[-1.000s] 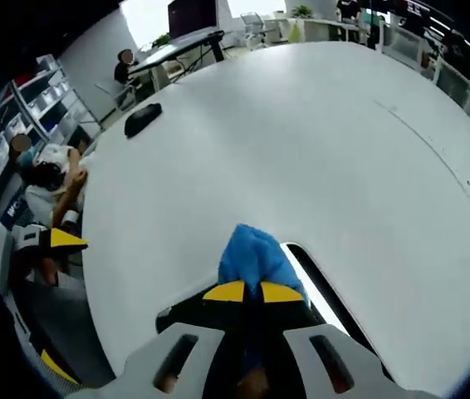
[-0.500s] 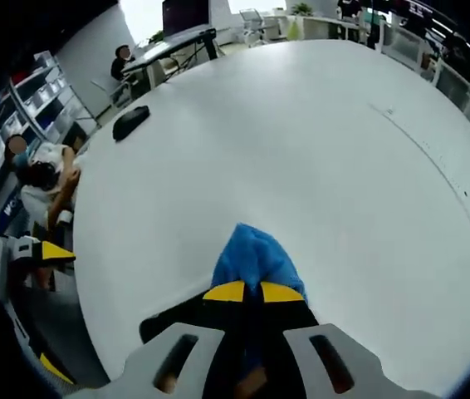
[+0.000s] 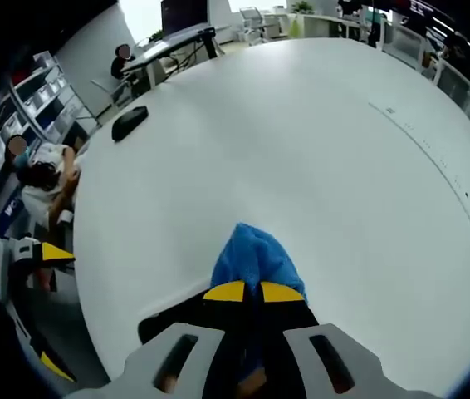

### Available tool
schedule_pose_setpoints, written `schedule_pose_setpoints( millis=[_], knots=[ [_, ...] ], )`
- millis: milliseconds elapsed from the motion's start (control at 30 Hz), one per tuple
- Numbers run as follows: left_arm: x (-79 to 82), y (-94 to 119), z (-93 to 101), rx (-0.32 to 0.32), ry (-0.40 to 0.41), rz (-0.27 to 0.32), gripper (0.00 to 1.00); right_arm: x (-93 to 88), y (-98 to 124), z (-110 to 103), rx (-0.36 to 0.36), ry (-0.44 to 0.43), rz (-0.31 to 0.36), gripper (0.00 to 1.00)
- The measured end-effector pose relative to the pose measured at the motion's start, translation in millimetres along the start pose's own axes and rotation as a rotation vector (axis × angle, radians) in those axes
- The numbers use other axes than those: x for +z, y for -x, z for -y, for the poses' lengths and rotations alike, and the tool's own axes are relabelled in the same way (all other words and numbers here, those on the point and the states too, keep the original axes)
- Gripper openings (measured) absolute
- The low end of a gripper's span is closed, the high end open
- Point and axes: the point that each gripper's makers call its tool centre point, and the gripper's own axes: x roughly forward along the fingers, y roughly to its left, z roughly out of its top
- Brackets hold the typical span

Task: Wipe the mirror surface with the cleaning cloth until all visible marks leave the cleaned area.

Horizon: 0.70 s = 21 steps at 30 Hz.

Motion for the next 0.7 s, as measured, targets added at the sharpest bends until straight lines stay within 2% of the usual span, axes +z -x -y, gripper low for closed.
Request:
schedule_pose_setpoints(
  millis=[233, 333, 700],
  knots=[
    [2.3, 1, -2.6, 0.016, -0.003, 0.009, 0.99, -1.2, 2, 5, -0.014, 0.003, 0.003, 0.00],
    [6.0, 1, -4.5, 0.025, 0.004, 0.031, 0.99, -1.6, 2, 11, -0.022, 0.007, 0.003, 0.00],
    [4.6, 1, -3.2, 0.021, 0.010, 0.020, 0.99, -12.0, 13, 16, -0.043, -0.001, -0.002, 0.00]
  ],
)
